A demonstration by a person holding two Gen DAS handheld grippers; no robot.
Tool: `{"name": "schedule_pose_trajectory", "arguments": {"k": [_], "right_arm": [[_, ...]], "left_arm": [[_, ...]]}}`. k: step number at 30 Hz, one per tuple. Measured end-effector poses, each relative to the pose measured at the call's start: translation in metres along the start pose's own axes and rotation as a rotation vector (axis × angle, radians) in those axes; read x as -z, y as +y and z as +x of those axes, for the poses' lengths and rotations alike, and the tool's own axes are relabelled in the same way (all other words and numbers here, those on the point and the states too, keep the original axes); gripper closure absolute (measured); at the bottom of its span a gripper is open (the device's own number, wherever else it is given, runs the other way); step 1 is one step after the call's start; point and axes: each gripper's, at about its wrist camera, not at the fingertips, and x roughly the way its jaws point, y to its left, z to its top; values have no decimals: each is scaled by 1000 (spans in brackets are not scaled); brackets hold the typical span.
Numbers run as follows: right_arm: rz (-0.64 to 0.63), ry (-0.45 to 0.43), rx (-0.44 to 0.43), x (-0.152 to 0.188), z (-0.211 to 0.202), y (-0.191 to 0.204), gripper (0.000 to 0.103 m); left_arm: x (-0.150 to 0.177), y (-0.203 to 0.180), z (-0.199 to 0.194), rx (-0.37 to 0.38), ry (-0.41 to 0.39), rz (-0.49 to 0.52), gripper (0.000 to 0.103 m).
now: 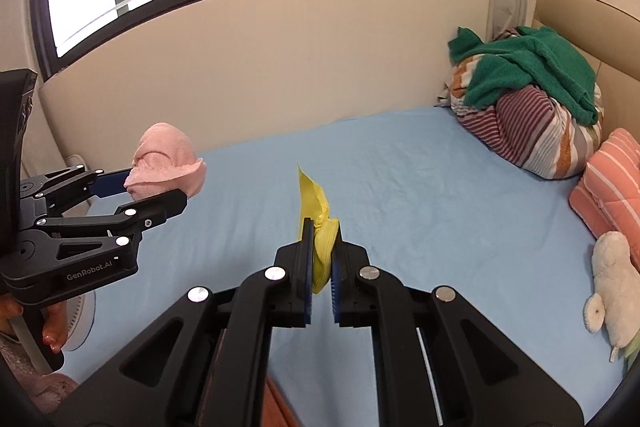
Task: Collect trash
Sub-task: 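Carry the yellow bow and pink ball over the grey bin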
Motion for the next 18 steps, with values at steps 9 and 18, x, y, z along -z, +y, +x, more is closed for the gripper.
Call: {"name": "schedule_pose_trajectory", "arguments": {"k": [9, 18], "right_arm": [[-102, -16, -184, -15, -15, 83, 97], [-225, -7, -373, -35, -18, 163, 97]], "left_arm": [[33, 61, -69, -164, -10, -86, 49], [63, 129, -135, -339, -22, -180, 49]]}}
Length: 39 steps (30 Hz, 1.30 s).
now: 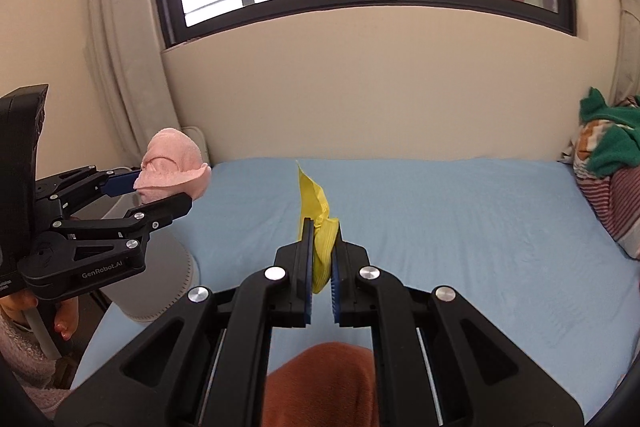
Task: Collect trash
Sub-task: 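Carry the yellow bow and pink ball over the grey bin, then open both grippers to drop the bow and ball into the bin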
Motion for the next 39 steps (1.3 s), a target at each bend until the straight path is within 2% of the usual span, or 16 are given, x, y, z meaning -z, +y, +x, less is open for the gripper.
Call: {"name": "schedule_pose_trajectory", "arguments": {"k": [7, 16, 21, 26, 28, 30, 32, 34, 36, 37, 39], "right_arm": [[-114, 19, -195, -29, 28, 70, 97], [-274, 40, -415, -65, 61, 168, 97], [-342, 80, -530, -75, 81, 225, 97], [-383, 117, -587, -80, 99, 265, 97], [-385, 135, -601, -80, 107, 274, 96], [-378, 153, -613, -81, 115, 281, 92], [-384, 159, -612, -83, 122, 292, 74], [-381, 157, -609, -87, 128, 298, 65], [-375, 159, -615, -89, 130, 298, 65], [-370, 155, -615, -90, 131, 298, 62], [-355, 145, -614, -92, 130, 294, 55]], "left_arm": [[20, 77, -33, -175, -1, -89, 49], [56, 177, -71, -402, 32, -263, 49], [74, 221, -82, -479, 52, -361, 49], [85, 245, -83, -505, 74, -417, 48], [86, 249, -81, -506, 83, -420, 45], [85, 252, -77, -491, 90, -427, 43], [85, 255, -73, -485, 96, -436, 42], [87, 258, -70, -492, 101, -433, 40], [86, 258, -67, -497, 103, -428, 34], [86, 258, -67, -497, 101, -423, 29], [84, 255, -65, -504, 100, -403, 27]]}}
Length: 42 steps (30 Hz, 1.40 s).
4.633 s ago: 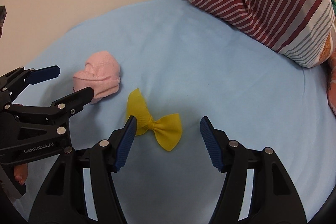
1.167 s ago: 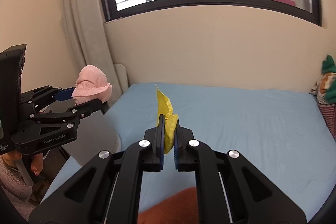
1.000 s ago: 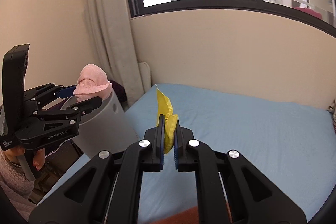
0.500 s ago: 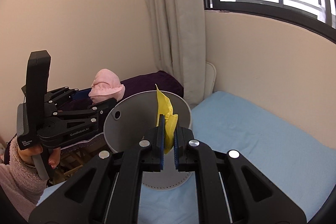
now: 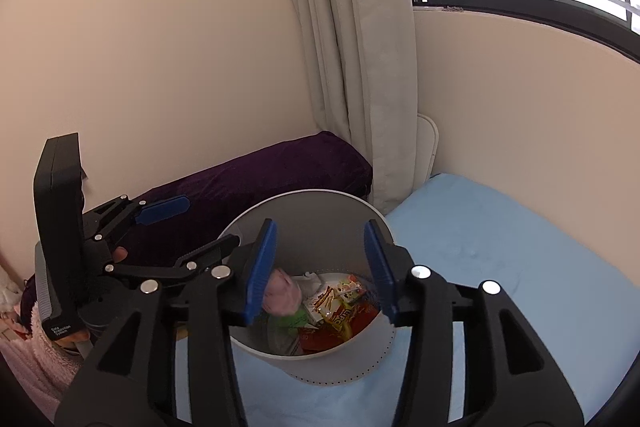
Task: Collect trash
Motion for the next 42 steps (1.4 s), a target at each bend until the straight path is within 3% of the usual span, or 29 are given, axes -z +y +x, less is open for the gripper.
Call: {"name": "schedule_pose_trajectory", "arguments": {"k": [12, 17, 23, 28, 36, 42], "right_arm": [[23, -7, 53, 10, -6, -16, 42], [42, -31, 122, 23, -23, -29, 30], [128, -67, 310, 62, -71, -62, 24], [222, -107, 520, 105, -127, -93, 20], [447, -139, 855, 187, -238, -138, 19], [580, -132, 1081, 248, -319, -147, 18]], "left_arm": [[-3, -19, -4, 0, -26, 44, 24], [-3, -34, -11, 0, -51, 72, 21], [-4, -80, -16, 90, -64, 129, 19], [-3, -138, -17, 186, -75, 208, 17], [15, -245, -34, 413, -69, 347, 17], [31, -321, -59, 583, -59, 429, 17]]}}
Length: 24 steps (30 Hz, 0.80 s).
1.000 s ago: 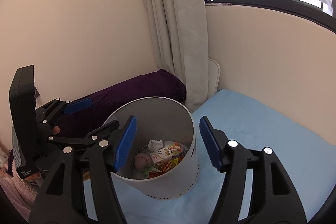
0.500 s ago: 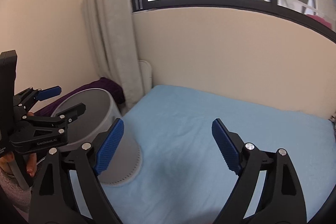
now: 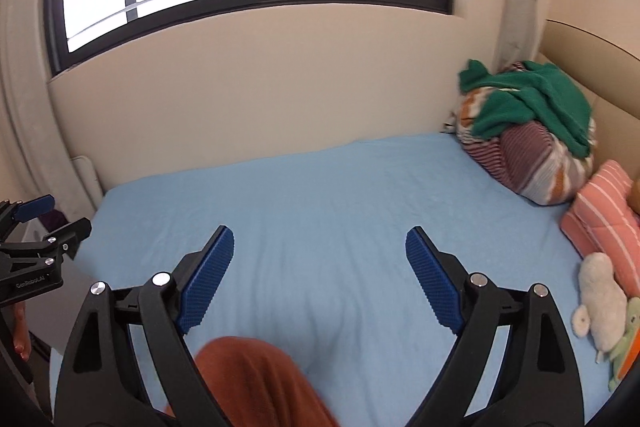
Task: Collect trash
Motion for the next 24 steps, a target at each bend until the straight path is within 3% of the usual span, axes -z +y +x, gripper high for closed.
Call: {"name": "schedule_pose_trajectory", "arguments": {"k": [9, 17, 24], "right_arm": [[132, 34, 250, 29, -47, -106, 16], [252, 50, 320, 47, -86, -163, 16], [251, 39, 352, 45, -108, -170, 15]], "left_arm": [[-26, -103, -5, 166, -27, 127, 17], [-40, -160, -6, 220, -7, 217, 17], [-44, -181, -10, 229, 3, 253, 17]]}}
